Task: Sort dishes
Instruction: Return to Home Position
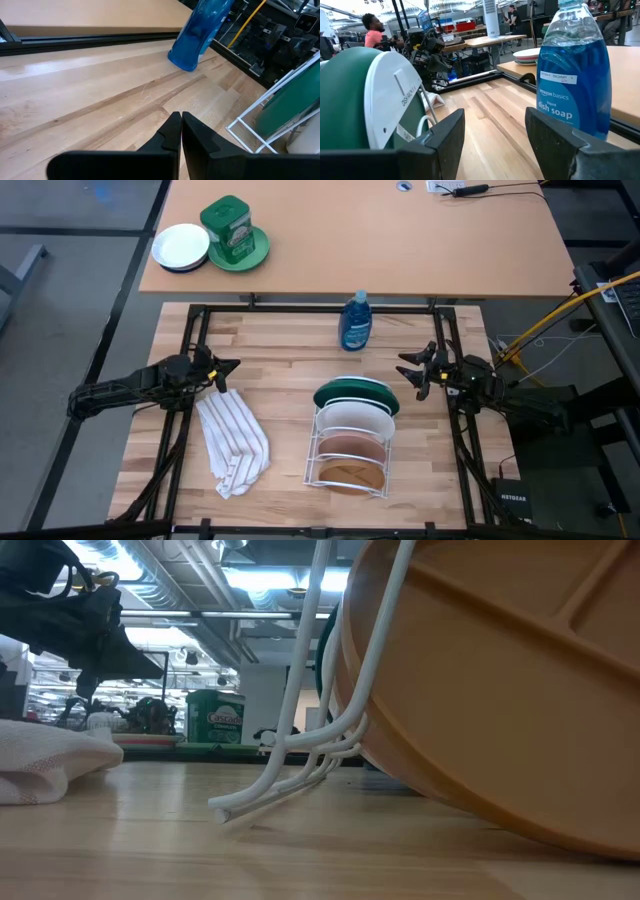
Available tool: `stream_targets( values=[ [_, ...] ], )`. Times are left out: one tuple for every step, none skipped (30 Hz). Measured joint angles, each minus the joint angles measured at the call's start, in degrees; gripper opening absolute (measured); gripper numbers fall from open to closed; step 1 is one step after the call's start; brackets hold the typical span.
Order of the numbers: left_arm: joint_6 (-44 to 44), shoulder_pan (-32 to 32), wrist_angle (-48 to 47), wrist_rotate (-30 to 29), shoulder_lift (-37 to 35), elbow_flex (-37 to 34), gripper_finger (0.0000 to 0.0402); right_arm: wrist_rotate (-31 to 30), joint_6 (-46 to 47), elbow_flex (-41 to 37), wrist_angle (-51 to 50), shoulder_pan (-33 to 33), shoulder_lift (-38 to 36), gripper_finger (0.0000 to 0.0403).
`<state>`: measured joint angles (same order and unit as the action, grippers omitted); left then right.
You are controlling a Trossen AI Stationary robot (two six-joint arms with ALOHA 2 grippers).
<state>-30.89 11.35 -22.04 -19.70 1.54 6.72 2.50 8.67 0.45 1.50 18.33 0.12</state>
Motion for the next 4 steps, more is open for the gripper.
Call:
stream_targets(
  values=[
    [0.0,0.0,0.0,0.0,0.0,0.0,0.0005,0.0,0.0,0.0,0.0,0.0,0.0,0.0211],
    [0.0,0.0,0.0,0.0,0.0,0.0,0.0005,0.0,0.0,0.0,0.0,0.0,0.0,0.0211],
    [0.0,0.0,0.0,0.0,0.0,0.0,0.0005,0.0,0.0,0.0,0.0,0.0,0.0,0.0211],
    [0.0,0.0,0.0,0.0,0.0,0.0,0.0005,0.0,0.0,0.0,0.0,0.0,0.0,0.0211]
  ],
)
